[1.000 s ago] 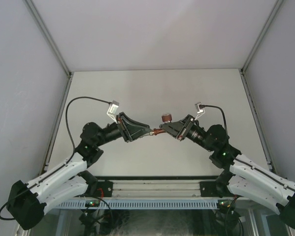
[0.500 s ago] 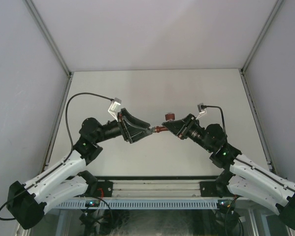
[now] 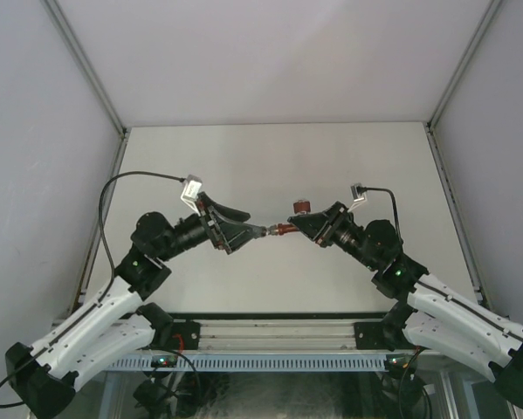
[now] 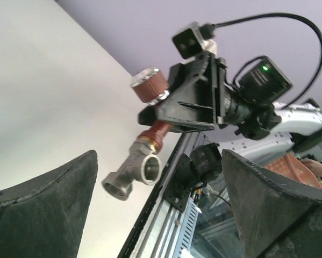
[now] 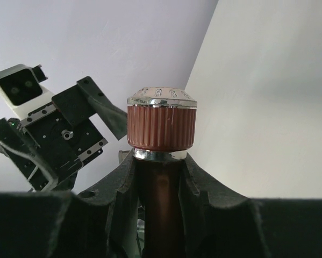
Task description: Install the water faucets
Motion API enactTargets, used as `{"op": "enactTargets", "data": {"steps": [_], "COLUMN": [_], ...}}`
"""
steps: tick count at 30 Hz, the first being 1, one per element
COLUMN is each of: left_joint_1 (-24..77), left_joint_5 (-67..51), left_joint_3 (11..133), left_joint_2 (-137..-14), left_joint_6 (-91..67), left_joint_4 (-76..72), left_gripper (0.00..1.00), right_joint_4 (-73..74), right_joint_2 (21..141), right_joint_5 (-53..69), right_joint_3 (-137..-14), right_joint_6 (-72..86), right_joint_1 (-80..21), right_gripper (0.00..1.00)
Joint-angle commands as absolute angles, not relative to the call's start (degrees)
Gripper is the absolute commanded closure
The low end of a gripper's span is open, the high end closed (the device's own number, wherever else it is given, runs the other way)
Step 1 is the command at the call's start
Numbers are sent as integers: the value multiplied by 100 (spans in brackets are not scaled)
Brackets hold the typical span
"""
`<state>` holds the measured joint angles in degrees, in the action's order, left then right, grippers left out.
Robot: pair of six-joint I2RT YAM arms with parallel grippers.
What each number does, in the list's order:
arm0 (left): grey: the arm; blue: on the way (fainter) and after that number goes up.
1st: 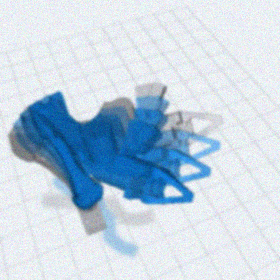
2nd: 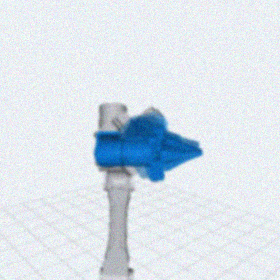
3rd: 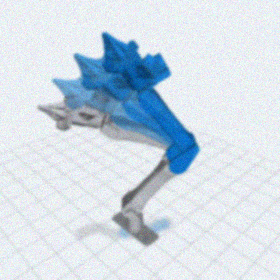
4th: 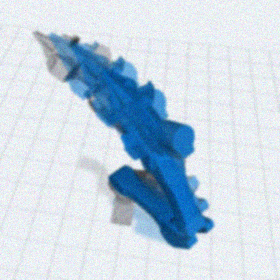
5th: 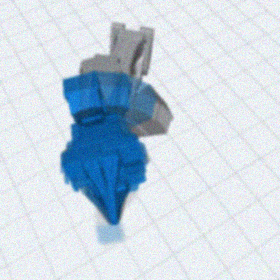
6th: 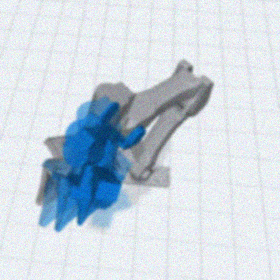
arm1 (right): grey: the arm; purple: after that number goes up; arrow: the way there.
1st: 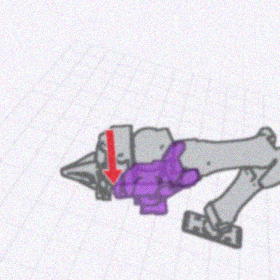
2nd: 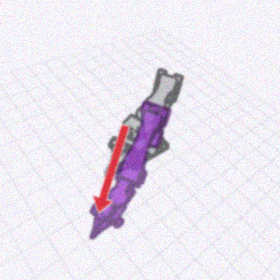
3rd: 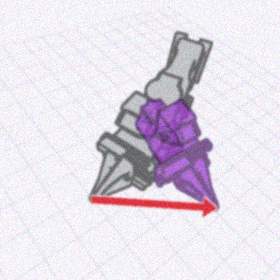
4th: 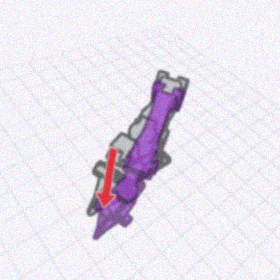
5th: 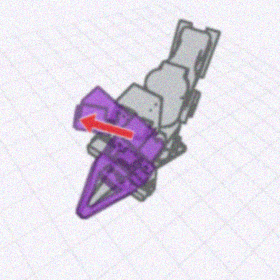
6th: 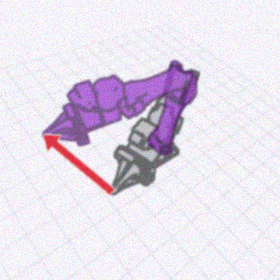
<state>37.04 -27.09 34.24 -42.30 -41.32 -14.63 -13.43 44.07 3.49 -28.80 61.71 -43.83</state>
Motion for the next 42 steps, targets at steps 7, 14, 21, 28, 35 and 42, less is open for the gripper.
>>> {"op": "enactTargets", "data": {"steps": [7,14,21,28,35,42], "left_joint_1": [3434,3428,3428,3428,3430,3428], "left_joint_5": [-2646,-3264,-3516,-3750,-3980,-4175], "left_joint_3": [3348,3198,3300,3372,3264,3182], "left_joint_2": [-4447,-4740,-5099,-5235,-5428,-5596], "left_joint_6": [-5022,-5855,-6165,-6207,-6706,-7276], "left_joint_4": [-1587,-2744,-2731,-2732,-3580,-4675], "left_gripper": [0,0,0,10,34,18], "right_joint_4": [-2441,-2575,-2894,-3353,-3723,-4006], "right_joint_2": [4236,4219,4208,4274,4399,4385], "right_joint_5": [551,600,798,934,1117,1174], "right_joint_3": [-3015,-3017,-3016,-2955,-2820,-2593], "right_joint_6": [5526,5196,4669,4081,3829,3642], "right_joint_1": [-4377,-4375,-4394,-4425,-4447,-4456], "right_gripper": [100,100,100,100,100,100]}}
